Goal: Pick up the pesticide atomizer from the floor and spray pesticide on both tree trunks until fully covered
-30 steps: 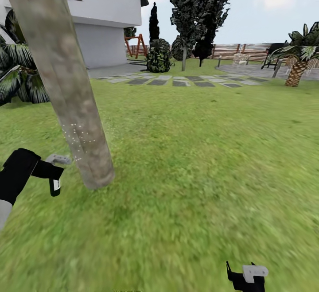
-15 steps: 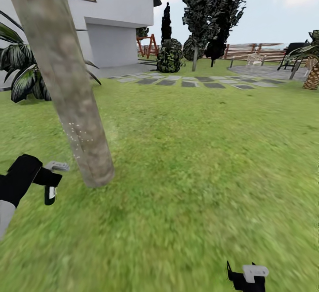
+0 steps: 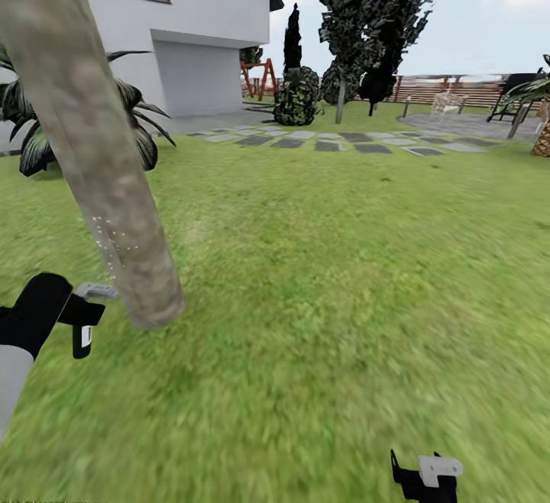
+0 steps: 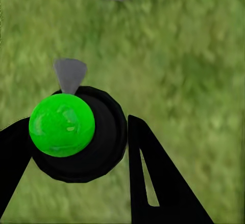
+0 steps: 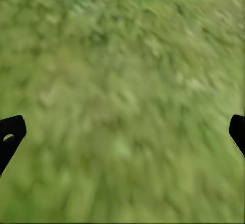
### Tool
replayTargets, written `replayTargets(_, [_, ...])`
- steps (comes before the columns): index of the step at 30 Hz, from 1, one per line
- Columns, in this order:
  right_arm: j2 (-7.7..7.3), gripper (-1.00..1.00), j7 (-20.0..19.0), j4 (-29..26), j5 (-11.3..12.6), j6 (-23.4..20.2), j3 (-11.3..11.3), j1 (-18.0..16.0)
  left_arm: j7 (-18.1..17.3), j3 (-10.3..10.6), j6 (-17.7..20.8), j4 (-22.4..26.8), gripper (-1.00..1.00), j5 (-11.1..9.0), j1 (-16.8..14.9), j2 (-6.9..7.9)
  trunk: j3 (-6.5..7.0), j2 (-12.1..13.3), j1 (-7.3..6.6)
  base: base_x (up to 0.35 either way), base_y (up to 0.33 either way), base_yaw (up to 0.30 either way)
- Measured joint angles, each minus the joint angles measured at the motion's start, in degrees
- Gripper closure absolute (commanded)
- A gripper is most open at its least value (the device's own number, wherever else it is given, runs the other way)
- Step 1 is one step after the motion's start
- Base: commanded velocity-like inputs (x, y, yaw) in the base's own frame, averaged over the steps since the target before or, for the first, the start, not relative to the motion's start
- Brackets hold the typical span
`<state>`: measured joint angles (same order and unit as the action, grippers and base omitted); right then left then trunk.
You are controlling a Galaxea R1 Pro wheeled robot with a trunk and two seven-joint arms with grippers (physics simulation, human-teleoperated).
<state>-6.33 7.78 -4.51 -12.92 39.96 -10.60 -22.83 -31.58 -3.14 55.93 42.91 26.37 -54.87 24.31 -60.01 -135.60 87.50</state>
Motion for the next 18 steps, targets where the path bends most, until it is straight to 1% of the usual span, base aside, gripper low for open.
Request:
replayTargets(9, [0.09, -1.0, 0.0, 0.0, 0.0, 0.0, 0.0, 0.0, 0.13, -0.02, -0.18, -0.58, 1.0, 0.06, 0.0, -0.01, 0.0, 0.0, 0.01, 0.105, -0.26, 0.269])
replayTargets(12, [0.08, -1.0, 0.0, -0.03, 0.0, 0.0, 0.0, 0.01, 0.16, 0.02, -0.19, -0.75, 1.0, -0.01, -0.01, -0.02, 0.0, 0.0, 0.01, 0.08, -0.266, 0.073])
replayTargets(18, [0.08, -1.0, 0.0, -0.03, 0.0, 0.0, 0.0, 0.01, 0.17, 0.03, -0.19, -0.71, 1.0, 0.06, -0.02, -0.03, 0.0, 0.0, 0.01, 0.08, -0.266, 0.006])
